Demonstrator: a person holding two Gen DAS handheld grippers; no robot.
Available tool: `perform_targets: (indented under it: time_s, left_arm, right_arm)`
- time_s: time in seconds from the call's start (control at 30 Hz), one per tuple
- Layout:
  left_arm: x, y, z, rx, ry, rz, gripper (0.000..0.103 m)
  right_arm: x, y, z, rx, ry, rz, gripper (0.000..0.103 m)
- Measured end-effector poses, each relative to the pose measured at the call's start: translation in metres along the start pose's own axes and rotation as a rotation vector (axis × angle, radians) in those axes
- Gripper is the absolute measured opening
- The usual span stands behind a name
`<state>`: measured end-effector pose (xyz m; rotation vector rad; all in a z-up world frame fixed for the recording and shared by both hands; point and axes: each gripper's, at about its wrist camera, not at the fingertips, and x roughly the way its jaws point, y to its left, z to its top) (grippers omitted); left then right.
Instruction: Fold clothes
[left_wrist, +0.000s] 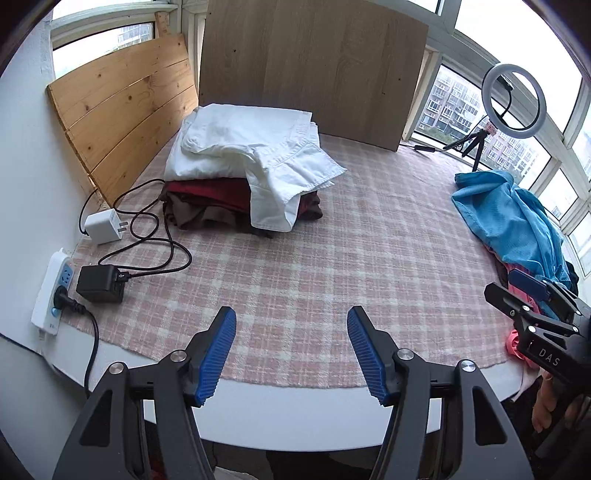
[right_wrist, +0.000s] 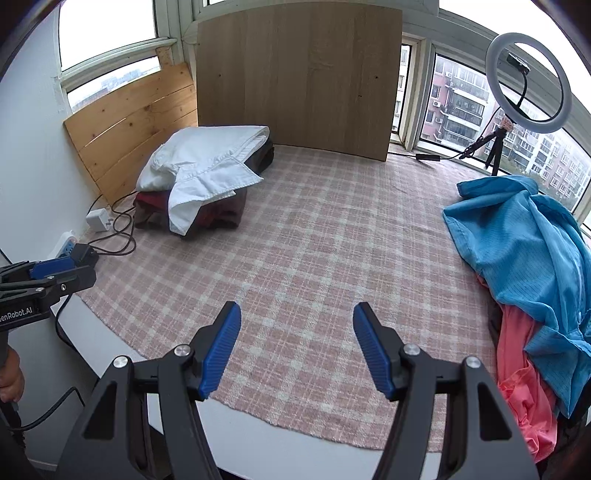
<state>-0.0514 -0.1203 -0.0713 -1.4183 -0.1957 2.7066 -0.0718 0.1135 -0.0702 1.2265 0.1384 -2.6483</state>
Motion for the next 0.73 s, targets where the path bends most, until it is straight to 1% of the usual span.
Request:
perform_targets:
  time_s: [0.13,0.3,0.53,0.67,0.73]
  left_arm:
    - [-0.012,-0.010,-0.012,-0.003,-0.016,-0.006,0.060]
    - [-0.023,-0.015,-0.017,0.000,-0.031,-0.003,0.060]
    - [-0.039,-0.021,-0.024,0.003,-0.052,0.000,0.060]
    - [-0.046,-0.019,-0.026,-0.015,-0.068,-0.004,0.060]
    - [-0.052,-0.018,-0.027,-0.014,-0.103,-0.023,0.060]
  right_arm:
    - [-0.013,-0.004,-0.016,-0.016,-0.017,-0.008,0.062]
    - [-0.023,-0.011,-0.027,-0.005,-0.022,-0.006,0.062]
    - [-0.033,-0.013,-0.032,0.003,-0.037,-0.003,0.062]
    - [-0.037,-0.009,-0.032,-0.009,-0.042,0.001,0.063]
    - [-0.039,-0.007,-0.032,-0.016,-0.051,-0.002,0.063]
